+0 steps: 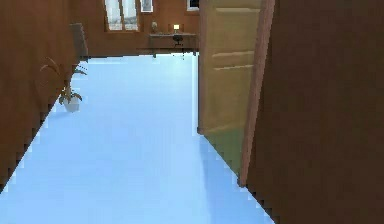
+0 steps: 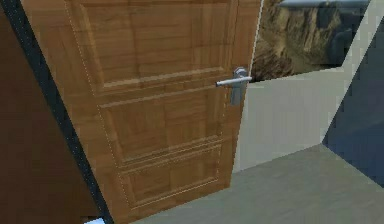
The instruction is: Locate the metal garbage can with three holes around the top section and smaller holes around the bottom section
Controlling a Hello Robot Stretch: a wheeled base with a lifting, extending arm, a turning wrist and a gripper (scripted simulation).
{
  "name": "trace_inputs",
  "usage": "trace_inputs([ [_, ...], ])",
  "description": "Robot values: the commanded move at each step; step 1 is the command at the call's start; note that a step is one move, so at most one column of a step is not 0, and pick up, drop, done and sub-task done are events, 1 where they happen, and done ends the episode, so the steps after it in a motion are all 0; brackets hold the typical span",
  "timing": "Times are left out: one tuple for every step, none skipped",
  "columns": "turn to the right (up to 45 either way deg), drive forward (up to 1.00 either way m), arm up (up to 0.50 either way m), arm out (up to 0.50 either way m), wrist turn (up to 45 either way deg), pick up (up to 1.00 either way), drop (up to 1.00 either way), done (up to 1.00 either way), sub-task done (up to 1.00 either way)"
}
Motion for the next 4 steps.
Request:
trace_inputs([
  [0.0,1.00,0.00,0.00,0.0,0.00,0.00,0.00,0.00],
  [0.0,0.45,0.00,0.00,0.0,0.00,0.00,0.00,0.00],
  [39.0,0.00,0.00,0.00,0.0,0.00,0.00,0.00,0.00],
  [0.0,0.65,0.00,0.00,0.0,0.00,0.00,0.00,0.00],
])
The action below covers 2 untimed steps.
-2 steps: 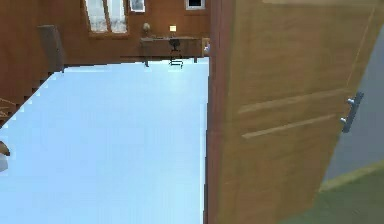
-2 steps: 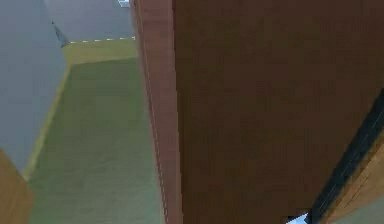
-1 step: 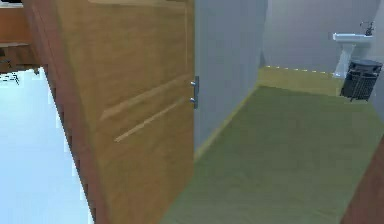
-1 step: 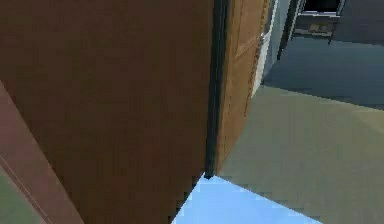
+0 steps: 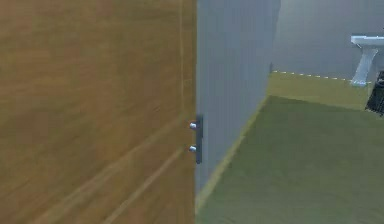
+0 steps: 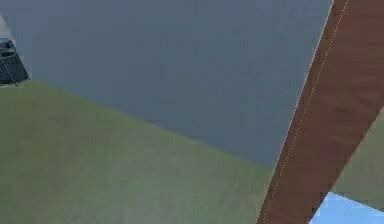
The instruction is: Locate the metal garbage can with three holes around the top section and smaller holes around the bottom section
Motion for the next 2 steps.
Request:
trace_inputs([
  [39.0,0.00,0.00,0.00,0.0,0.00,0.00,0.00,0.00],
  [0.0,1.00,0.00,0.00,0.0,0.00,0.00,0.00,0.00],
])
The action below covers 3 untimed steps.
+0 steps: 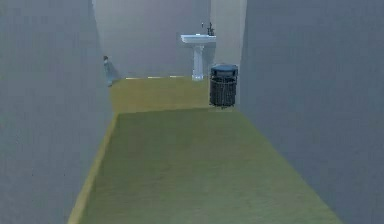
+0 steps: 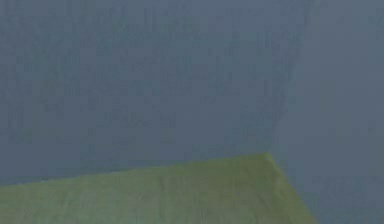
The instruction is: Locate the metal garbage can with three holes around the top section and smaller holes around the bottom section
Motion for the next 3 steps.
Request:
trace_inputs([
  [0.0,1.00,0.00,0.00,0.0,0.00,0.00,0.00,0.00],
  [0.0,1.00,0.00,0.00,0.0,0.00,0.00,0.00,0.00],
  [0.0,0.45,0.00,0.00,0.0,0.00,0.00,0.00,0.00],
])
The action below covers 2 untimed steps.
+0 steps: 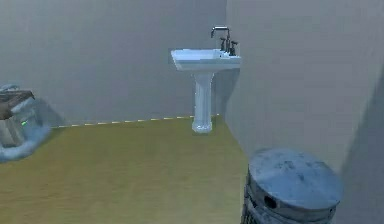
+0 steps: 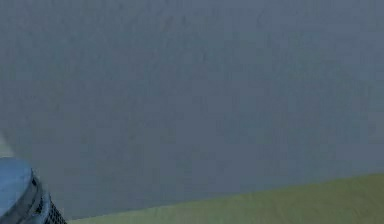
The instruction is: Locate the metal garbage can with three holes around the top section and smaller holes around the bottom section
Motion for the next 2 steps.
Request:
trace_inputs([
  [30.0,0.00,0.00,0.00,0.0,0.00,0.00,0.00,0.00],
  [0.0,0.00,0.00,0.00,0.0,0.00,0.00,1.00,0.00],
])
